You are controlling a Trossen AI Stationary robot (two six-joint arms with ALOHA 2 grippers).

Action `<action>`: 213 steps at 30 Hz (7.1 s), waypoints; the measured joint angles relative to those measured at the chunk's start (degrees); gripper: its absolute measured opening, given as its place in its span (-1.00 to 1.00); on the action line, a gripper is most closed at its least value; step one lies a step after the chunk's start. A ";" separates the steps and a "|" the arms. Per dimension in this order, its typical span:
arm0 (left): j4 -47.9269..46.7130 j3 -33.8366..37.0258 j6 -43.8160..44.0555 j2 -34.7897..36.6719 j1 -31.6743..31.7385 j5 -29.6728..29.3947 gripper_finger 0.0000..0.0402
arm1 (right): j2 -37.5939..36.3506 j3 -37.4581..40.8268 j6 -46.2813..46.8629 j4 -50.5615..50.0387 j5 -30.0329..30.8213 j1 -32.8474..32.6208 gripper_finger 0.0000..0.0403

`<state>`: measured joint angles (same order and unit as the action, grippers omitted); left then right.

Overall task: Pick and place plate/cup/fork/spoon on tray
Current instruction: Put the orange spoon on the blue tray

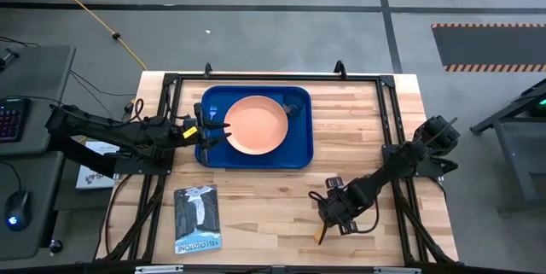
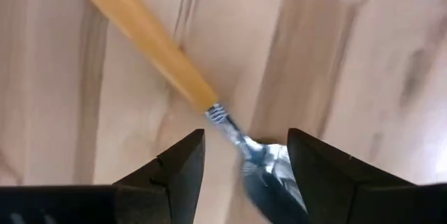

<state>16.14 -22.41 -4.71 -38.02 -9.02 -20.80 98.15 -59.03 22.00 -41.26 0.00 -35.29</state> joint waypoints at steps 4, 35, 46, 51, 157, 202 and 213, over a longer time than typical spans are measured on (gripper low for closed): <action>-0.04 0.00 0.00 -0.01 0.00 0.01 -0.42 | 0.00 -0.65 -0.53 1.05 1.50 0.00 -0.02; -0.90 0.00 0.04 -0.02 -0.01 0.02 -0.42 | 6.15 -0.49 -10.56 1.67 0.59 -0.02 -0.95; -0.79 0.00 0.04 -0.02 -0.02 0.02 -0.42 | 3.36 -6.62 -14.36 -5.51 15.58 0.49 -0.97; -0.79 0.00 0.37 -0.02 -0.02 0.04 -0.42 | 0.34 -6.60 -15.98 -5.22 25.98 3.13 -0.98; -21.24 -26.04 -35.44 -53.69 -14.14 -63.84 -0.89 | -27.69 22.80 16.13 65.51 15.57 31.22 -0.02; 3.17 -26.03 -52.93 -57.09 -11.77 -53.31 -0.89 | -22.01 22.67 27.80 62.54 13.41 38.32 -0.72; 3.63 -25.97 -46.15 -57.11 -11.58 -47.85 -0.51 | -22.05 22.65 23.47 63.16 13.41 38.23 -0.97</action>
<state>19.77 -48.38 -50.86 -95.13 -20.60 -68.65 76.09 -36.38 45.47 21.91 13.41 2.94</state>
